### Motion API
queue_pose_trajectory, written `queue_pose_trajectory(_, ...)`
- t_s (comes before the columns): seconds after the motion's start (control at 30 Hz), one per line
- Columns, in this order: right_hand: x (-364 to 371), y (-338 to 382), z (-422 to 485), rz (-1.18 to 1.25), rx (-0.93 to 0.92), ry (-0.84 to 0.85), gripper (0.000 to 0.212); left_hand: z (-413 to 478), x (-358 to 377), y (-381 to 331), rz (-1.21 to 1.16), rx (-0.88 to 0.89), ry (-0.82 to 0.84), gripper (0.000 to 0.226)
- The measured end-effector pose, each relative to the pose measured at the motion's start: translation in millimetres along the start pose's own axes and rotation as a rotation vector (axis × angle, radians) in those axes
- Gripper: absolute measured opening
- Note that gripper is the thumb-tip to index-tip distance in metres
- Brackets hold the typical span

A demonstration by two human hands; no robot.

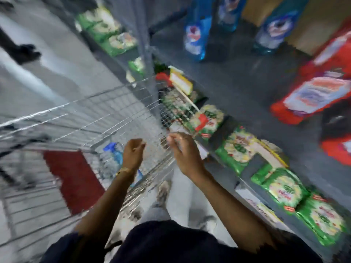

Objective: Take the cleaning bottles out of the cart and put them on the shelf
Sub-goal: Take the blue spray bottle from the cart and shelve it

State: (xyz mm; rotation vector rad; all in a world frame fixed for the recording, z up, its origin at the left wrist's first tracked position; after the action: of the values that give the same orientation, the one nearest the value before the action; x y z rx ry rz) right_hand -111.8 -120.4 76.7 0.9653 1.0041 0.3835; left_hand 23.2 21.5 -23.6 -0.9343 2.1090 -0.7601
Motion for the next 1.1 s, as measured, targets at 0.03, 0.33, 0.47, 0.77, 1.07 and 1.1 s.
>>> queue_pose_trajectory(0.03,36,-2,13,0.005,0.028,0.111,0.028,26,-21,32,0.07,-0.116,-0.031,0.021)
queue_pose_trajectory(0.33,133,-45,22,-0.595,0.19,0.369,0.047,128,-55,197,0.53,-0.491,0.024,0.045)
queue_pose_trajectory(0.47,136,-55,24,-0.679,0.178,0.389,0.054,149,-45,231,0.402,-0.606,0.032,0.05)
queue_pose_trajectory(0.77,139,-51,24,-0.662,0.177,0.383,0.038,150,-43,218,0.08,-0.662,0.034,0.031)
queue_pose_trajectory(1.07,122,-52,30,0.026,0.382,0.336,0.036,67,-48,55,-0.253,-0.246,0.17,0.019)
queue_pose_trajectory(1.1,116,-52,31,0.133,0.416,0.311,0.042,53,-47,35,-0.288,-0.196,0.213,0.02)
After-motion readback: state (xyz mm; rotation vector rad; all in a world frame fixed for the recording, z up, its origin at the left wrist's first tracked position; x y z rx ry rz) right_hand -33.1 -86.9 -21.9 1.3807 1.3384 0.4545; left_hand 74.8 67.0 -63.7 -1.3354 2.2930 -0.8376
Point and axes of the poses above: each hand's wrist, its own z-axis towards the middle knuckle, its own x-axis out of the palm, y = z × x, the point moved 9 cm from there along z, towards the middle knuckle, and after that the axes turned 12 degrees about -x, right-handed, at the moved point
